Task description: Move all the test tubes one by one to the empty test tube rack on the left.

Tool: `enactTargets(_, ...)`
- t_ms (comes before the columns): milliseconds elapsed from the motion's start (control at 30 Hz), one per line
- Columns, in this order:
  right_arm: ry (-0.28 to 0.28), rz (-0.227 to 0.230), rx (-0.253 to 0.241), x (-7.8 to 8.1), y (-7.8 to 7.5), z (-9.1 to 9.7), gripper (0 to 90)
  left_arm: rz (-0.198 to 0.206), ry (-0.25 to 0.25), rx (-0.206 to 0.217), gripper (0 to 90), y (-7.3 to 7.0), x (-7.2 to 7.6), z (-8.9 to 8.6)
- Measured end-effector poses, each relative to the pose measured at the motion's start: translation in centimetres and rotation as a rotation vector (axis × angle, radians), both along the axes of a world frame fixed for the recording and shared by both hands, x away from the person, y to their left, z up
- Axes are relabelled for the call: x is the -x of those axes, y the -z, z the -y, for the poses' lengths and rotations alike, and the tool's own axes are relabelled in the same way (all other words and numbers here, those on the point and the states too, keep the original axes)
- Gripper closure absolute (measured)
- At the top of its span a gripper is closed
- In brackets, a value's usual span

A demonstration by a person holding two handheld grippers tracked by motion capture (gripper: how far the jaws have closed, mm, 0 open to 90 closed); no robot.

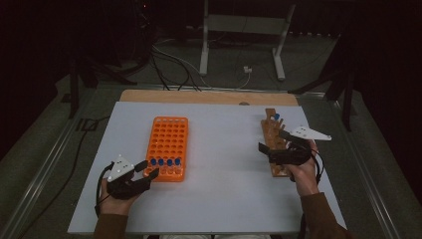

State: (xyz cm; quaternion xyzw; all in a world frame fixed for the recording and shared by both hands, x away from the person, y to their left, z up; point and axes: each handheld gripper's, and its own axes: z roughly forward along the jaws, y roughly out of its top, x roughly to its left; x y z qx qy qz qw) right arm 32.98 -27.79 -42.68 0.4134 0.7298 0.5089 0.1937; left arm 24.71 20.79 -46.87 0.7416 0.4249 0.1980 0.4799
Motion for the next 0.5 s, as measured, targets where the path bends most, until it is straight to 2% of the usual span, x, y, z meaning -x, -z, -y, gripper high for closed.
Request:
enactTargets(100,0.001,0.000,0.000,0.0,0.0,0.0,0.0,0.019,0.017,0.052,43.7,-0.5,0.1,-0.1)
enactTargets(200,0.005,-0.001,-0.003,-0.2,-0.1,0.2,0.0,0.044,0.019,0.060,36.5,-1.1,0.1,0.1)
enactTargets(367,0.012,0.002,0.004,-0.4,-0.3,0.4,0.0,0.078,-0.007,0.047,19.2,-2.1,-0.2,0.8)
enactTargets(500,0.020,0.009,0.005,-0.6,-0.4,0.6,0.0,0.088,-0.015,0.039,11.0,-2.8,-0.8,1.0)
